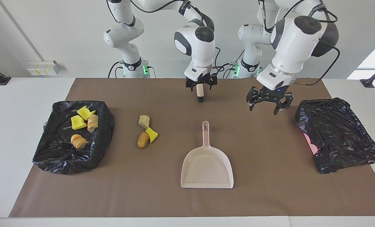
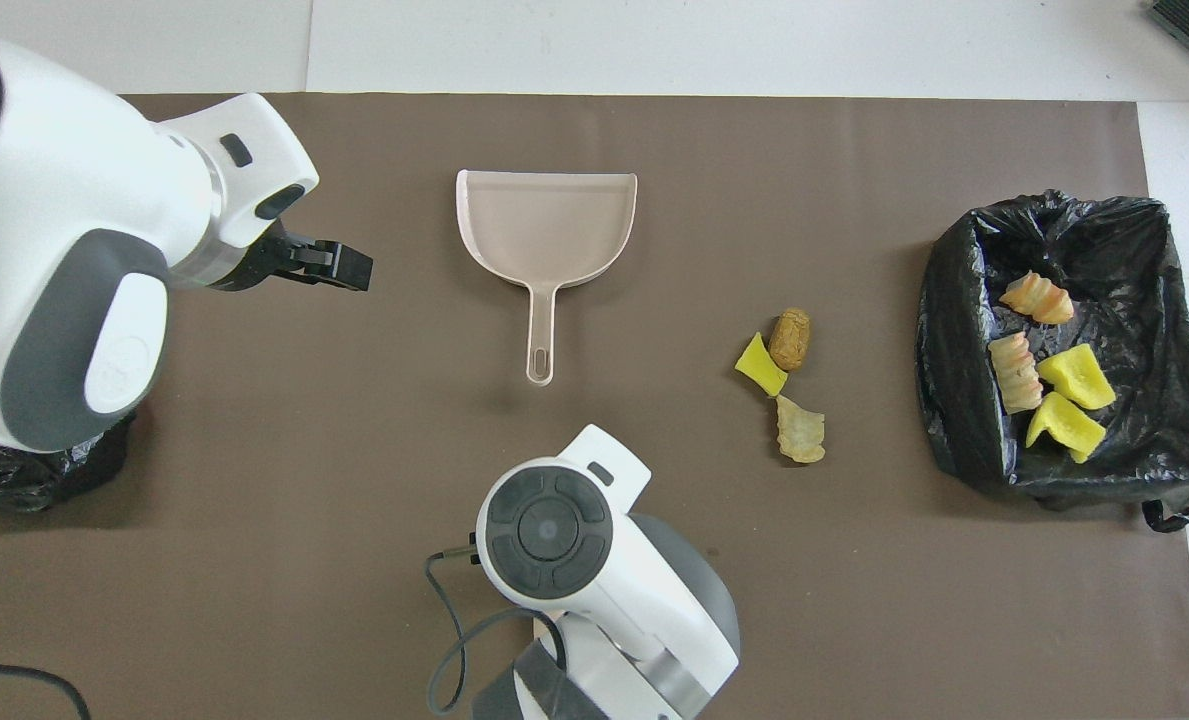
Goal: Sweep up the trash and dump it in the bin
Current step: 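Release the dustpan and withdraw the right gripper while the left gripper approaches, then grasp the dustpan handle with the left gripper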
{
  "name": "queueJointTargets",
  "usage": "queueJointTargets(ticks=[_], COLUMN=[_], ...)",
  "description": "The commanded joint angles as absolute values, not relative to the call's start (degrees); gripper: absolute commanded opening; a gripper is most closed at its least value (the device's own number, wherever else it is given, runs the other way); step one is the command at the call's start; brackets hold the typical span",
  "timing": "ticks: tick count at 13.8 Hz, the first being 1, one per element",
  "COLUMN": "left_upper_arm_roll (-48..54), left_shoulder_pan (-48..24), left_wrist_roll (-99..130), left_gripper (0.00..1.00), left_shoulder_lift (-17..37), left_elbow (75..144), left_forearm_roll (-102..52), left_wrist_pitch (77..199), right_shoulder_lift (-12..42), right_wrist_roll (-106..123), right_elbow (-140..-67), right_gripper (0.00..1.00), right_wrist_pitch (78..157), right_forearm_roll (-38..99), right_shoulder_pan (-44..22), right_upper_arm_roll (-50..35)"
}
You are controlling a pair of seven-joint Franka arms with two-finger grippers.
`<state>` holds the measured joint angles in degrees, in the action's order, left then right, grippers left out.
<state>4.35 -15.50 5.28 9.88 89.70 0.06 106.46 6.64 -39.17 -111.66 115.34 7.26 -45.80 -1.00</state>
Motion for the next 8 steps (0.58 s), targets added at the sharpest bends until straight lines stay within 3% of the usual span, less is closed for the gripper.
queueJointTargets(ticks=[1,8], left_upper_arm_roll=[3.60,3.60], left_shoulder_pan=[-19.84,-26.80], left_wrist_roll=[10.96,25.84], left_gripper=[1.00,1.00], left_shoulder_lift=[13.69,23.02], left_elbow=[89.83,90.26], left_forearm_roll=[2.19,4.48], left_wrist_pitch=[110.12,123.21], right_shoulder_lift=[-2.36,-5.36], right_wrist_roll=[-43.23,-52.46], right_elbow=[-124.96,-133.85], right_gripper=[1.00,1.00], right_wrist_pitch=[120.85,124.28], right_forearm_roll=[10.80,13.10], right_shoulder_pan=[-49.29,-58.09], right_upper_arm_roll=[-0.97,-0.97])
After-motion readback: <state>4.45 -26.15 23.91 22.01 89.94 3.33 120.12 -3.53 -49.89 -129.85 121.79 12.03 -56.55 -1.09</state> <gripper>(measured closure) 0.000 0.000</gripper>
